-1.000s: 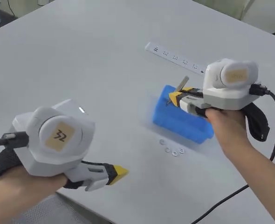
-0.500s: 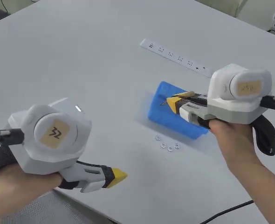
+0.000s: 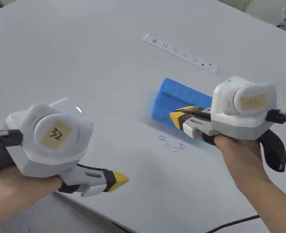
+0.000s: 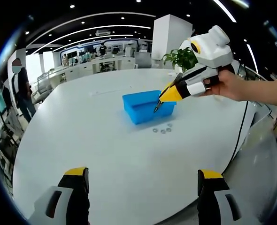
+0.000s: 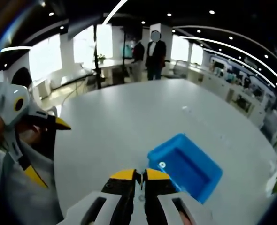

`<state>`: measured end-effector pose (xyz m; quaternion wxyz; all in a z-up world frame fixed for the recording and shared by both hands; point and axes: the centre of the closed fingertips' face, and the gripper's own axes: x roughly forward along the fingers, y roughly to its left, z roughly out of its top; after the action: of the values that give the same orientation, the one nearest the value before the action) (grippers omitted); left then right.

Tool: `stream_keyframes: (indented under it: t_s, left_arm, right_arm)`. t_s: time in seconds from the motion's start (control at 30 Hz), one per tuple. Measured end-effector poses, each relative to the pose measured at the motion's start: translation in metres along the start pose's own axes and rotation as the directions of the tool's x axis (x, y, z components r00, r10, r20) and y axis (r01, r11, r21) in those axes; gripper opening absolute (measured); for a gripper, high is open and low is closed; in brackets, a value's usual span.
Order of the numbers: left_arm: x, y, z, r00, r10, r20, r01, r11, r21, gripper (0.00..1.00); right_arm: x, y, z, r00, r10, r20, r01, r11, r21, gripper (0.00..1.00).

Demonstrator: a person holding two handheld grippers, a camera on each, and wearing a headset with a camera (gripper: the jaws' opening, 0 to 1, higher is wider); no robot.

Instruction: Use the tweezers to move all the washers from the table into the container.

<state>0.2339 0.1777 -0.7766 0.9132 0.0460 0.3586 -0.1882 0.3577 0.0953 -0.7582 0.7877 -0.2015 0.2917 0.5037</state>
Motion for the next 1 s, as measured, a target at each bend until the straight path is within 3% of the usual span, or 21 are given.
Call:
stream_keyframes:
  t_s: [0.23, 0.57, 1.0]
  left_arm:
    - [0.0, 0.0, -0.002, 0.9999, 0.001, -0.01, -0.001, 1.0, 0.004, 0.99]
    - [0.0, -0.001, -0.004, 0.9998, 0.001, -0.021, -0.001, 1.0, 0.014, 0.99]
    - [0.002, -0.001, -0.007, 0.9994, -0.003, -0.035, 0.003, 1.0, 0.015, 0.99]
  right_arm:
    - [0.005, 0.003, -0.011, 0.9991, 0.013, -0.041, -0.012, 1.0, 0.027, 0.03]
    - [0.018, -0.004, -0.027, 0.9931, 0.012, -0.117, -0.01, 1.0, 0.012, 0.03]
    - [0.028, -0.013, -0.043, 0.9839, 0.009, -0.178, -0.006, 1.0, 0.015, 0.03]
